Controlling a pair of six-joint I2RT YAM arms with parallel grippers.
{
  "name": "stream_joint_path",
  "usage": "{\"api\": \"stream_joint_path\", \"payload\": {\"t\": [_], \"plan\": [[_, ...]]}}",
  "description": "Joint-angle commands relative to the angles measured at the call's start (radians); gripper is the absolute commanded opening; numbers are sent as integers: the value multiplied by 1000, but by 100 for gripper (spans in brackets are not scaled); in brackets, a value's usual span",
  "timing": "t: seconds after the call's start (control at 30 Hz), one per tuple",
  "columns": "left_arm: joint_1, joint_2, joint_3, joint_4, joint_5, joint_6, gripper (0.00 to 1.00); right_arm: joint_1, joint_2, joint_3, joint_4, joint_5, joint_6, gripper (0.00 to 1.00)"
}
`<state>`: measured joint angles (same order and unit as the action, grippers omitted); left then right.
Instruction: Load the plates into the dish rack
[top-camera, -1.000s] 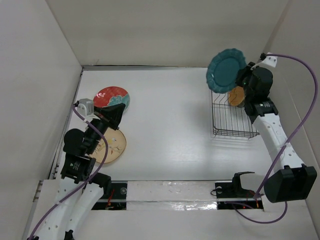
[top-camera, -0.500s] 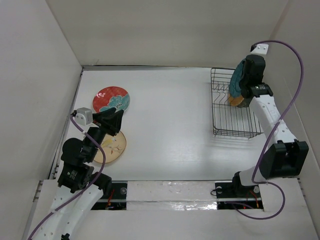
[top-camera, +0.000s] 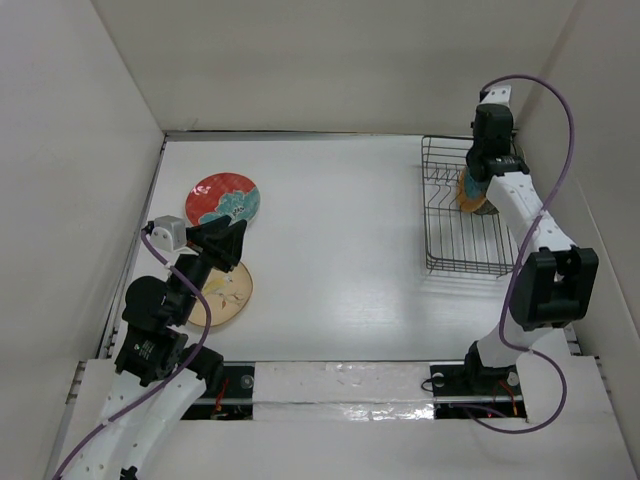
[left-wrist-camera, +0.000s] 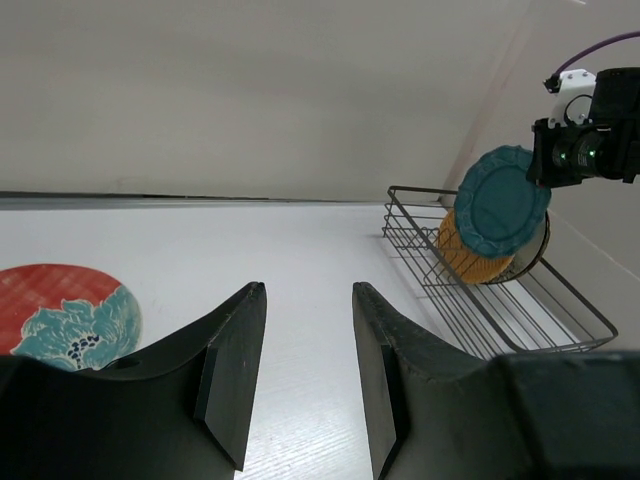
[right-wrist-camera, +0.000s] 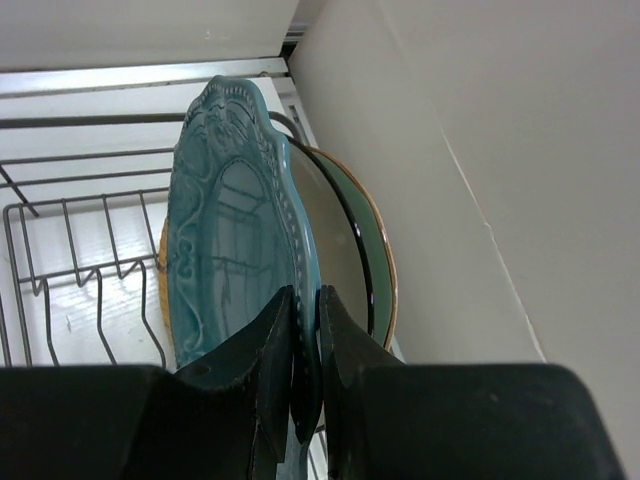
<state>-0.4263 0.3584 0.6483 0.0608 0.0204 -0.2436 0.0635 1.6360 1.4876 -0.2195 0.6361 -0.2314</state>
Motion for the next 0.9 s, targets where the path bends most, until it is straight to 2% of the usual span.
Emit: {"api": "stream_joint_path", "payload": {"t": [0.0,0.47,0.67,0.7,0.73,0.83,0.87], "plan": [[-6,-9,4,30,-11,10,37,18,-24,56,149,10,-42,0],[-6,-2,2,31,-11,10,37,38,42,-70,177,-56,-28,2],[-6,4,2,31,-11,10,37,47,82,-55,105,-53,32,21],[-6,5,2,33,-11,10,37,47,81,-52,98,-52,50,26],[-6,7,2,33,-11,9,37,47,76,-50,92,-49,67,39],[-6,10,1,31,-40,10,37,47,42,-33,53,-42,141,58],[-6,10,1,31,-42,12,37,47,42,-27,39,-42,156,61]]}}
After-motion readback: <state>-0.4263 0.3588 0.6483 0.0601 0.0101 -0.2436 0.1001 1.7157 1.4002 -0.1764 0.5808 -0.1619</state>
